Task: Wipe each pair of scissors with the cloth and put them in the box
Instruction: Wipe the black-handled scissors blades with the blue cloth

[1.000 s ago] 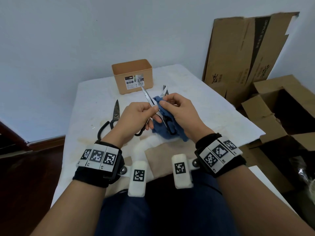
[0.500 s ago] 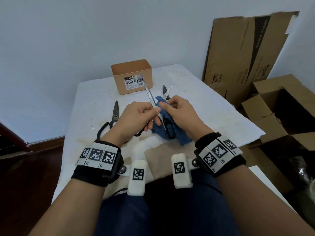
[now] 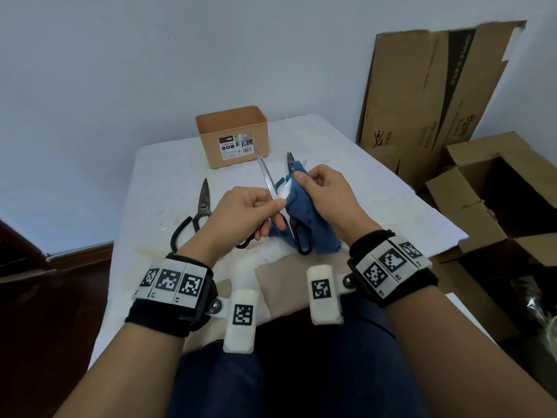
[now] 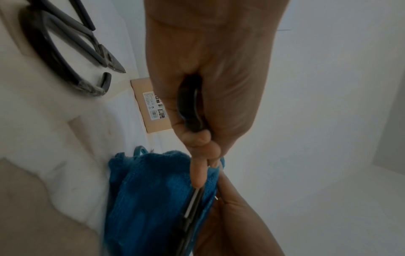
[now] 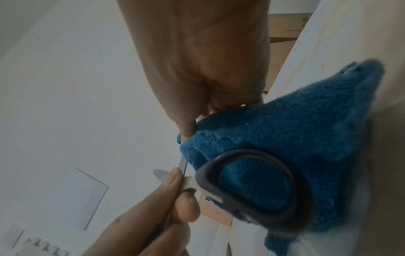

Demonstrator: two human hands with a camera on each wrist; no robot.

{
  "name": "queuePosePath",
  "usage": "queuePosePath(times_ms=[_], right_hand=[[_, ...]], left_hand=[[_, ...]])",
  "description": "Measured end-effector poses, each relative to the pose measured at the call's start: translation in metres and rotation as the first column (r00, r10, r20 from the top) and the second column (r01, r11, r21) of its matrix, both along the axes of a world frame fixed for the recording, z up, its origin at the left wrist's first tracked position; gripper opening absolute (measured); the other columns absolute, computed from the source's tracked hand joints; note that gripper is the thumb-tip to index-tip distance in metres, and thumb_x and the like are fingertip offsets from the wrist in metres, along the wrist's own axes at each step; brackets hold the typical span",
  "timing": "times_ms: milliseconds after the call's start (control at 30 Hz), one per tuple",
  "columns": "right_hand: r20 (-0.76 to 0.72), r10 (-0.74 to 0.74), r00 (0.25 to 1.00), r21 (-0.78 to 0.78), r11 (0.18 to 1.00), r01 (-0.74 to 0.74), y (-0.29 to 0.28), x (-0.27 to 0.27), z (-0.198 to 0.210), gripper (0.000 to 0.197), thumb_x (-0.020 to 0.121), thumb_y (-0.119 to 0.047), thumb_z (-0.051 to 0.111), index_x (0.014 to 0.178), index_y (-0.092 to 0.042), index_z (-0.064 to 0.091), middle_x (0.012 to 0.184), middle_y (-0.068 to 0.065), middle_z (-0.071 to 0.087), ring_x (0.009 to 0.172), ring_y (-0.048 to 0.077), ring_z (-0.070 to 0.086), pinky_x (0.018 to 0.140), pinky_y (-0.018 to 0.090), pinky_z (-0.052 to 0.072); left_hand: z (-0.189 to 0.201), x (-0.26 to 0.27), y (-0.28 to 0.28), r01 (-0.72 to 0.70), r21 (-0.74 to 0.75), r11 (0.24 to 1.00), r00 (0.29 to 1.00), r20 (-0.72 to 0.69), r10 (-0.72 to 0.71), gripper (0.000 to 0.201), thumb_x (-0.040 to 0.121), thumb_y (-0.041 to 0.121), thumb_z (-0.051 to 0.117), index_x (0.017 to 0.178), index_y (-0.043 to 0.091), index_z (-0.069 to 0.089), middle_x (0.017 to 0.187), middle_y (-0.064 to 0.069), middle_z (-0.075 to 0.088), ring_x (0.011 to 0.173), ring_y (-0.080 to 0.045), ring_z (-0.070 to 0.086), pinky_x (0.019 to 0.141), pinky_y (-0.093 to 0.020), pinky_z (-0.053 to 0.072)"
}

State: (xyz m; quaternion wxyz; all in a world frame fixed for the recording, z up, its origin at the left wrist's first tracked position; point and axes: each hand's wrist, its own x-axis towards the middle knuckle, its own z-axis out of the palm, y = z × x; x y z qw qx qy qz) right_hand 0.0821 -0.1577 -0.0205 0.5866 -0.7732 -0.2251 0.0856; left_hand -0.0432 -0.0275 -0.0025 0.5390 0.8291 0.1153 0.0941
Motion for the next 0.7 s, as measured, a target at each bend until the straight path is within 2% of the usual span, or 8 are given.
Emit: queuePosePath(times_ms=[200, 300, 367, 433, 533, 600, 700], right_hand=[[-0.031, -0.005, 0.999, 0.033, 0.999, 0.006, -0.002, 0.001, 0.001, 0.027, 0.094, -0.041, 0.058, 0.085, -0.017, 0.058, 0.079, -0.002, 0.061, 0.071, 0.010, 0.054, 0.065, 0.025, 0.043], [-0.087, -0.106, 0.991, 0.070, 0.991, 0.113, -0.006, 0.004, 0.003, 0.029, 0.099, -0.041, 0.049, 0.092, -0.014, 0.057, 0.079, -0.002, 0.057, 0.071, 0.010, 0.052, 0.063, 0.024, 0.041], [-0.127, -0.157, 0.979, 0.092, 0.981, 0.169, -0.011, 0.007, 0.004, 0.030, 0.100, -0.041, 0.046, 0.097, -0.013, 0.056, 0.083, -0.002, 0.057, 0.073, 0.009, 0.053, 0.064, 0.025, 0.042], [-0.156, -0.155, 0.975, 0.104, 0.979, 0.173, -0.012, 0.007, 0.004, 0.028, 0.098, -0.042, 0.050, 0.102, -0.015, 0.057, 0.092, -0.001, 0.062, 0.083, 0.011, 0.058, 0.072, 0.026, 0.048], [-0.212, -0.128, 0.969, 0.165, 0.972, 0.165, -0.010, 0.001, 0.004, 0.023, 0.091, -0.039, 0.064, 0.101, -0.019, 0.058, 0.100, 0.001, 0.069, 0.092, 0.015, 0.065, 0.080, 0.030, 0.054], [-0.227, -0.094, 0.969, 0.213, 0.966, 0.144, -0.008, -0.004, 0.005, 0.022, 0.089, -0.035, 0.068, 0.099, -0.017, 0.060, 0.095, 0.003, 0.072, 0.090, 0.016, 0.067, 0.079, 0.031, 0.056], [-0.254, 0.000, 0.967, 0.291, 0.954, 0.076, -0.006, -0.012, 0.006, 0.017, 0.088, -0.029, 0.070, 0.094, -0.016, 0.062, 0.092, 0.008, 0.073, 0.083, 0.019, 0.068, 0.077, 0.034, 0.055]], left_hand=[[0.000, -0.004, 0.000, 0.009, -0.051, 0.999, 1.000, -0.007, -0.010, 0.034, 0.100, 0.020, 0.059, 0.085, -0.010, 0.065, 0.072, -0.005, 0.074, 0.043, -0.009, 0.047, 0.047, -0.017, 0.041], [0.003, -0.006, 0.000, 0.009, -0.041, 0.999, 1.000, -0.015, -0.009, 0.036, 0.102, 0.020, 0.056, 0.085, -0.011, 0.064, 0.061, 0.002, 0.070, 0.042, -0.006, 0.045, 0.048, -0.016, 0.040], [0.005, -0.007, 0.001, 0.003, -0.050, 0.999, 1.000, 0.011, -0.003, 0.033, 0.101, 0.020, 0.056, 0.082, -0.005, 0.065, 0.066, 0.000, 0.072, 0.042, -0.007, 0.046, 0.048, -0.018, 0.041], [0.005, -0.006, 0.002, 0.004, -0.068, 0.998, 0.999, 0.033, -0.002, 0.030, 0.101, 0.020, 0.056, 0.080, 0.001, 0.065, 0.076, -0.006, 0.074, 0.044, -0.009, 0.047, 0.048, -0.019, 0.042], [0.003, -0.003, 0.002, 0.007, -0.073, 0.997, 0.999, 0.035, -0.004, 0.028, 0.102, 0.021, 0.055, 0.083, 0.002, 0.066, 0.073, -0.003, 0.073, 0.044, -0.009, 0.048, 0.048, -0.018, 0.042], [0.002, -0.002, 0.001, 0.004, -0.054, 0.999, 1.000, 0.026, -0.002, 0.031, 0.102, 0.021, 0.055, 0.088, -0.004, 0.065, 0.071, -0.001, 0.073, 0.045, -0.009, 0.049, 0.049, -0.017, 0.043], [-0.001, 0.001, 0.003, 0.007, -0.045, 0.999, 1.000, 0.019, -0.006, 0.035, 0.101, 0.023, 0.056, 0.091, -0.011, 0.061, 0.076, -0.006, 0.074, 0.049, -0.012, 0.055, 0.053, -0.019, 0.047]])
